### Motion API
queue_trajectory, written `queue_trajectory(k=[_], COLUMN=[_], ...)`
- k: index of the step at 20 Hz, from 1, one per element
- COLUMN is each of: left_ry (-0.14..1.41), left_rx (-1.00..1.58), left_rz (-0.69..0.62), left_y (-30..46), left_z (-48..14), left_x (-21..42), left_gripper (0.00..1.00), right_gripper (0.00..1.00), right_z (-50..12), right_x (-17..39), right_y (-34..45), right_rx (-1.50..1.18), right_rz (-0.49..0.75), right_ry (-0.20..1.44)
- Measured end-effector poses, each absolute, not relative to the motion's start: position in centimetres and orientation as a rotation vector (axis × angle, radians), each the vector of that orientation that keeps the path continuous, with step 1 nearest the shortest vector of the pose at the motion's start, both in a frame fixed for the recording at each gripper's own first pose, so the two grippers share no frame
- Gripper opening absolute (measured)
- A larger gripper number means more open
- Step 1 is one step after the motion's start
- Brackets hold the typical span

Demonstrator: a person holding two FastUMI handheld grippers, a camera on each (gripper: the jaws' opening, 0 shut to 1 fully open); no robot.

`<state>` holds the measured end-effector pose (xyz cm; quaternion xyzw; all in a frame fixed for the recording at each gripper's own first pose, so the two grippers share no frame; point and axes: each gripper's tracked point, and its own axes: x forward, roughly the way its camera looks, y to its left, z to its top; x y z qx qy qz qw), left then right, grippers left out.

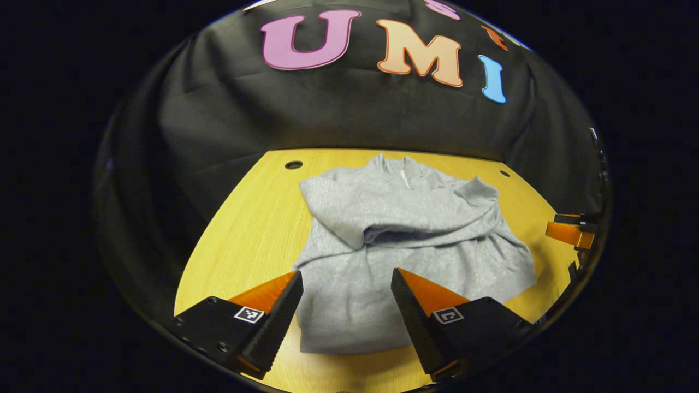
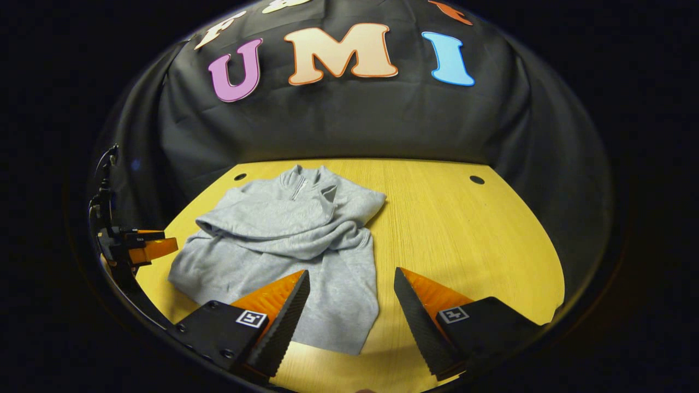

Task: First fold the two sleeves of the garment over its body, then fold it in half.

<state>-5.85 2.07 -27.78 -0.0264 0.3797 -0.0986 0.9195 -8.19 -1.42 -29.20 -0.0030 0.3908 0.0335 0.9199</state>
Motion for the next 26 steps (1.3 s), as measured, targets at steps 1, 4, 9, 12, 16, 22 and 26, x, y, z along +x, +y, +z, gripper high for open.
queue_trajectory(k=[1, 4, 9, 12, 16, 22, 26], left_ry=[0.801, 0.85, 0.869, 0.903, 0.914, 0.88, 0.918], left_rx=[-0.069, -0.093, -0.093, -0.09, -0.005, -0.027, -0.042], left_rz=[-0.196, -0.184, -0.14, -0.136, -0.165, -0.13, -0.143], left_y=[2.3, 2.5, 3.1, 3.2, 3.0, 3.1, 1.9], left_z=[-28.5, -30.6, -32.3, -33.6, -34.3, -34.1, -34.2], left_x=[-6.8, -8.7, -9.3, -9.9, -10.4, -10.0, -10.1], left_gripper=[0.96, 0.96, 0.96, 0.95, 0.95, 0.96, 0.77], right_gripper=[0.94, 0.98, 0.94, 0.94, 0.98, 0.99, 0.94], right_z=[-29.7, -31.2, -33.7, -36.0, -37.7, -37.9, -37.9], right_x=[-8.5, -9.5, -10.9, -12.2, -13.5, -13.5, -13.6], right_y=[-1.2, -0.7, -0.6, -1.0, -0.9, -0.8, -0.1], right_rx=[-0.014, -0.034, -0.056, -0.062, -0.059, -0.048, -0.052], right_rz=[0.068, 0.062, 0.039, 0.022, 0.027, 0.043, 0.086], right_ry=[0.813, 0.837, 0.89, 0.953, 1.016, 1.029, 1.059])
